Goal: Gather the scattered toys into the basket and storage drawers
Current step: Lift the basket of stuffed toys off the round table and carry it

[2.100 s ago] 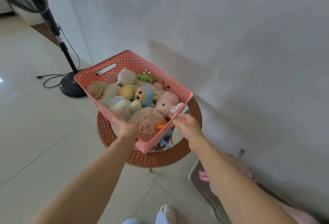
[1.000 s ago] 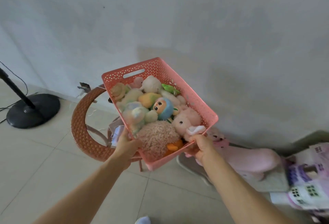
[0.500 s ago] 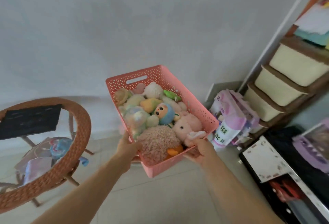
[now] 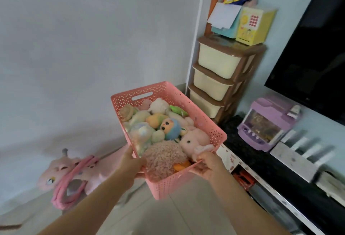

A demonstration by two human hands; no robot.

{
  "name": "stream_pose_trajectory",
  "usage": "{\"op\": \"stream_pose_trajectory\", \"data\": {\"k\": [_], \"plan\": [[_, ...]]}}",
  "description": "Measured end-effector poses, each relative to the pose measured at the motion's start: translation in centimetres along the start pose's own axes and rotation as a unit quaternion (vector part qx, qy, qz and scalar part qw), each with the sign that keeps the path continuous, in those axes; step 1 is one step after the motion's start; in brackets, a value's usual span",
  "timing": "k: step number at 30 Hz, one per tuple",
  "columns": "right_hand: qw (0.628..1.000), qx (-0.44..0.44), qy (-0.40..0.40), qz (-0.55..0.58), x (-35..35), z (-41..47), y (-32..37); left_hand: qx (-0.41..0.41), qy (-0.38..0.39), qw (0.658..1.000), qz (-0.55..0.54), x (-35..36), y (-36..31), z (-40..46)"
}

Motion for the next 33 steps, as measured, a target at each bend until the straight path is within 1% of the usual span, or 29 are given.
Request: {"op": "stream_pose_trajectory", "data": {"k": [4,10,13,15,18,22,25,29,33], "plan": [[1.0,-0.005,-0.02,0.015,-0.7,5.1,2.6,-0.004,0.016,1.0,0.021,3.9,-3.6,4.2],[0.999,-0.008,-0.041,0.016,0.2,16.1,7.1,-0.005,0.047,0.999,0.021,9.5,-9.5,13.6],[0.998,-0.007,-0.055,0.003,0.4,20.3,9.1,-0.014,0.053,0.998,0.021,11.6,-12.1,17.3],[0.998,0.001,-0.058,0.014,0.6,23.5,10.5,-0.015,0.059,0.998,0.033,13.4,-14.2,19.6],[0.998,0.007,-0.065,0.024,1.1,26.8,12.3,-0.017,0.048,0.998,0.046,15.3,-16.8,21.8],[0.998,0.021,-0.06,0.026,1.9,32.2,14.3,-0.015,0.023,0.999,0.032,17.9,-19.7,25.2],[0.999,0.035,-0.041,0.005,2.5,35.3,15.3,-0.017,-0.009,1.0,0.023,19.3,-20.6,26.9],[0.998,0.053,-0.012,0.008,2.9,39.5,16.0,-0.033,-0.024,0.999,0.014,20.7,-21.4,29.5],[0.994,0.103,0.011,0.019,2.6,41.9,14.6,-0.038,-0.032,0.998,0.027,22.2,-20.9,31.3]]}}
Point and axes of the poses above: each hand's wrist, its own z-axis towards the middle knuckle, its own x-axis out of the palm, y = z × x, the point moved 6 cm from there along z, towards the middle knuckle, and after that the axes turned 15 degrees about -x, right-handed, at the moved point
